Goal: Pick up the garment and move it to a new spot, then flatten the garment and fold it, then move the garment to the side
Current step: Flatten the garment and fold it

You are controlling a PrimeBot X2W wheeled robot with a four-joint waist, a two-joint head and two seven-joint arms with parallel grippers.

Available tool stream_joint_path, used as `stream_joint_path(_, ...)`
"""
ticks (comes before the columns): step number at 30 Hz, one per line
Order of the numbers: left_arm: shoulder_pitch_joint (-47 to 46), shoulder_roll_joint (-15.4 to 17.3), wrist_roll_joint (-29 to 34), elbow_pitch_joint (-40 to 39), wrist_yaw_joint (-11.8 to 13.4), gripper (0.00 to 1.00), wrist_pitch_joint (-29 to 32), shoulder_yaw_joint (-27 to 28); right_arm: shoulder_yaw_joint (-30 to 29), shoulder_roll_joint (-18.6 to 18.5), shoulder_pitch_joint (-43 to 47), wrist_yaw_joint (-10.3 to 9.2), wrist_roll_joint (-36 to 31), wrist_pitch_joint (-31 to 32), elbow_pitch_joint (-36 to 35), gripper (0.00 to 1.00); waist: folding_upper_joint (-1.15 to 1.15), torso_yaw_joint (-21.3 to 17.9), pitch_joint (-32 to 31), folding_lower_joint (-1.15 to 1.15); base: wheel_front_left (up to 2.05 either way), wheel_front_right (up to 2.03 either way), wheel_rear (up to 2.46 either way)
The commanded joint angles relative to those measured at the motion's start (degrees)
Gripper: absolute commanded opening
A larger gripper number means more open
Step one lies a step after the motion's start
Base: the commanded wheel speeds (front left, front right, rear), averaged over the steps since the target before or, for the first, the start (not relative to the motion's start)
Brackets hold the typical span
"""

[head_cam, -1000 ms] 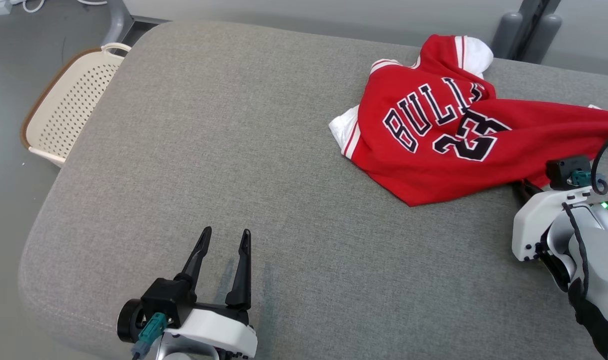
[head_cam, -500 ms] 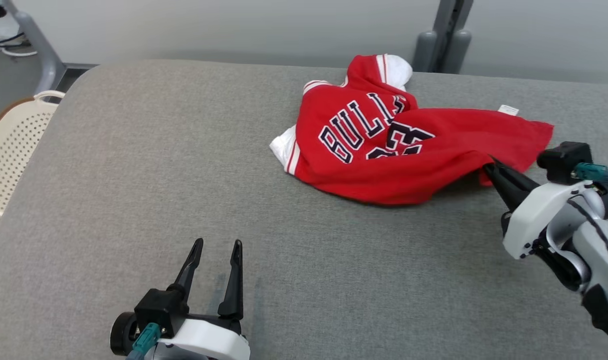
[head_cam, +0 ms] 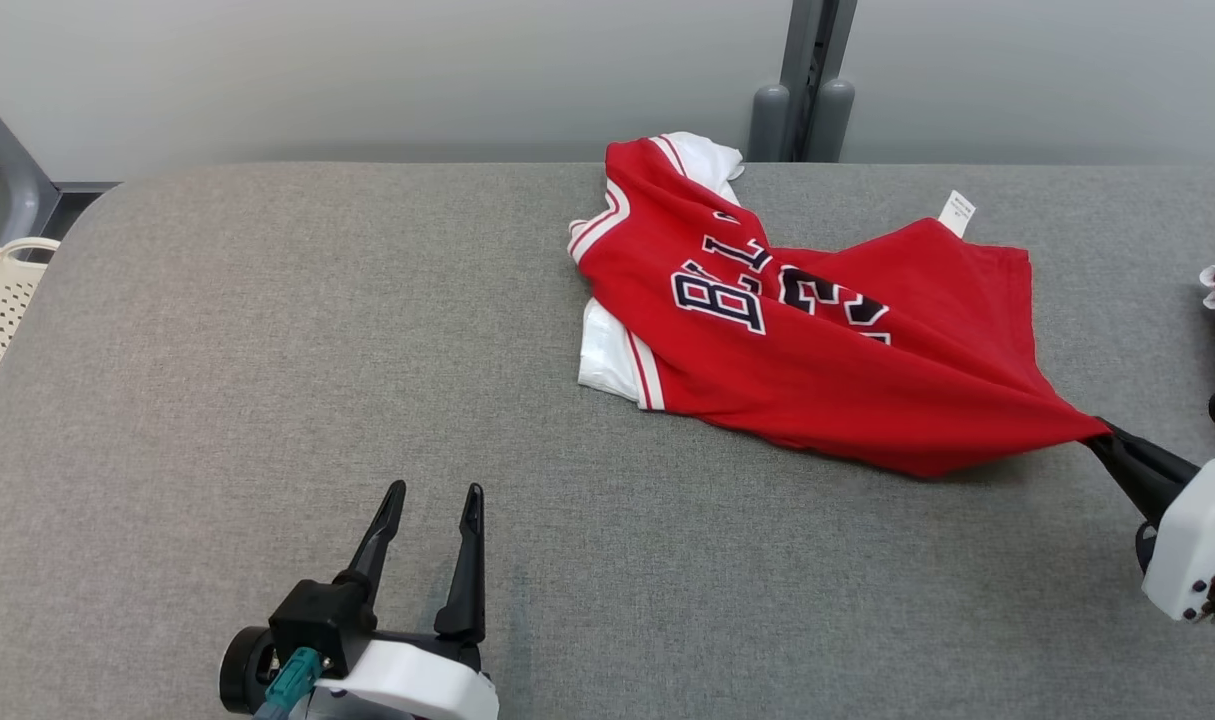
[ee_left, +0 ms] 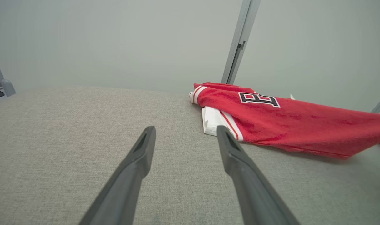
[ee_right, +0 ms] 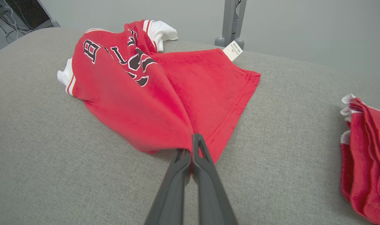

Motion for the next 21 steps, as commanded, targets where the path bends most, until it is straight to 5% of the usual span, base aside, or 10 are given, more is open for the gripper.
stream_joint_path(1,-0.53,0.24,0.21,0.08,-0.31,1.00,-0.08,0.22,-1.37,0.38,1.46,0.02,-1.53,0.58,0.93,0.00,-0.01,0.23,0.11,0.00,0.00,0.00,0.00)
stream_joint_path(13,-0.57,0.23,0.44,0.08,-0.06,1.00,-0.08,0.70,-10.26,6.56,6.26,0.01,-12.37,-0.80,7.62,0.00,-0.01,0.80,0.15,0.00,0.00,0.00,0.00)
stream_joint_path(15,-0.34,0.23,0.44,-0.04,0.00,1.00,-0.08,0.86,-11.68,7.52,6.93,0.01,-13.45,-2.06,7.94,0.37,-0.01,0.47,0.06,0.00,0.00,0.00,0.00)
stream_joint_path(16,-0.24,0.24,0.39,-0.04,-0.01,1.00,-0.08,0.89,-12.06,7.90,7.39,0.01,-13.98,-2.63,7.95,0.47,-0.01,0.29,-0.02,0.00,0.00,0.00,0.00)
stream_joint_path(17,-0.14,0.23,0.37,-0.04,-0.01,1.00,-0.08,0.91,-12.71,8.55,7.83,0.01,-14.01,-3.16,7.92,1.00,-0.01,0.05,-0.11,0.00,0.00,0.00,0.00)
stream_joint_path(21,0.40,0.24,0.53,0.01,-0.04,1.00,-0.08,1.11,-14.73,10.61,9.96,0.01,-13.79,-4.61,6.85,1.00,-0.01,-1.08,-0.56,0.00,0.00,0.00,0.00)
